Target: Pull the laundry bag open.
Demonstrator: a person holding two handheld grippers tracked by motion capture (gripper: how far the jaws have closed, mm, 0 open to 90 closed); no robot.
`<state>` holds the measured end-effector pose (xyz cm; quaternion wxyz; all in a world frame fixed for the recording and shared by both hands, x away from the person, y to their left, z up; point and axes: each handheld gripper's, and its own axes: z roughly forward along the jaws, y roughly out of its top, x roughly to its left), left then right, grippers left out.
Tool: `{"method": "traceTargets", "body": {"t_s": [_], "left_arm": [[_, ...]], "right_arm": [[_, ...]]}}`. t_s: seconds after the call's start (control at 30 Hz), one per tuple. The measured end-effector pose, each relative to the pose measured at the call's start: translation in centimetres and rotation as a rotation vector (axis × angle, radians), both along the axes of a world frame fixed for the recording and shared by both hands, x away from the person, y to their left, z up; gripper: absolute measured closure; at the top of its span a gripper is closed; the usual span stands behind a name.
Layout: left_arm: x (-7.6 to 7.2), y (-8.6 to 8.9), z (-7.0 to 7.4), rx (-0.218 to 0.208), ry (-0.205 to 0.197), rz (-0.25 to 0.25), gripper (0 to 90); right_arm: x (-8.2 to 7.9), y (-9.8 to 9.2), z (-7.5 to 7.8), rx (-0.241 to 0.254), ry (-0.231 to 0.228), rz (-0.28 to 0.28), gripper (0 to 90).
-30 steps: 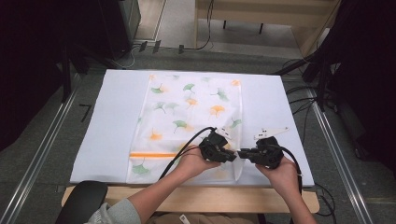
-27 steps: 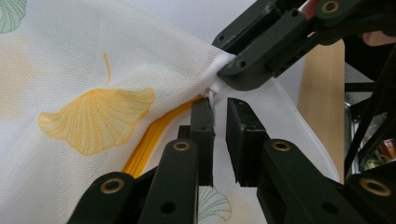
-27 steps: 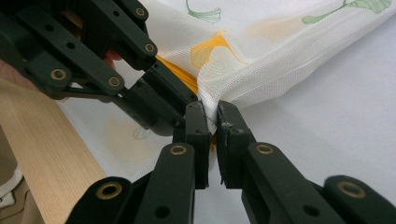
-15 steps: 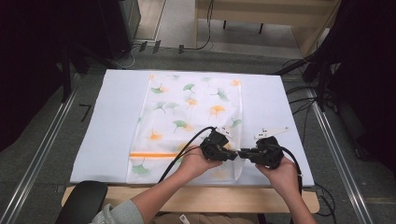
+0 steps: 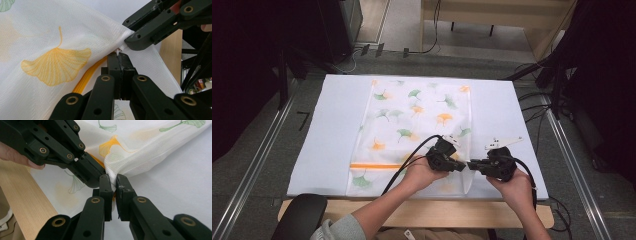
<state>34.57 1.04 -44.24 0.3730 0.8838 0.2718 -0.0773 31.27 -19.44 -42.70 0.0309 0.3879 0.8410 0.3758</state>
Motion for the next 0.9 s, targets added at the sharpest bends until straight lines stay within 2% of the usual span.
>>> {"method": "traceTargets", "body": {"t_s": [0.2, 0.43, 0.6, 0.73, 0.9], "left_arm": [[0.09, -0.10, -0.14, 0.014, 0.005, -0.002, 90.0], [0.10, -0.19, -0.06, 0.026, -0.011, -0.008, 90.0], [0.18, -0.16, -0.03, 0.024, -0.003, -0.013, 90.0], [0.38, 0.24, 0.00, 0.006, 0.032, -0.017, 90.0], [0.28, 0.37, 0.21, 0.022, 0.012, -0.024, 90.0]], "right_arm": [[0.02, 0.12, -0.07, -0.005, -0.001, 0.002, 86.4], [0.00, 0.12, -0.05, -0.007, -0.002, 0.002, 86.4], [0.02, -0.04, 0.00, -0.002, -0.004, 0.002, 86.4], [-0.03, -0.07, 0.02, -0.004, -0.006, 0.005, 86.3], [0.00, -0.05, 0.06, -0.003, -0.018, 0.013, 86.3]]}}
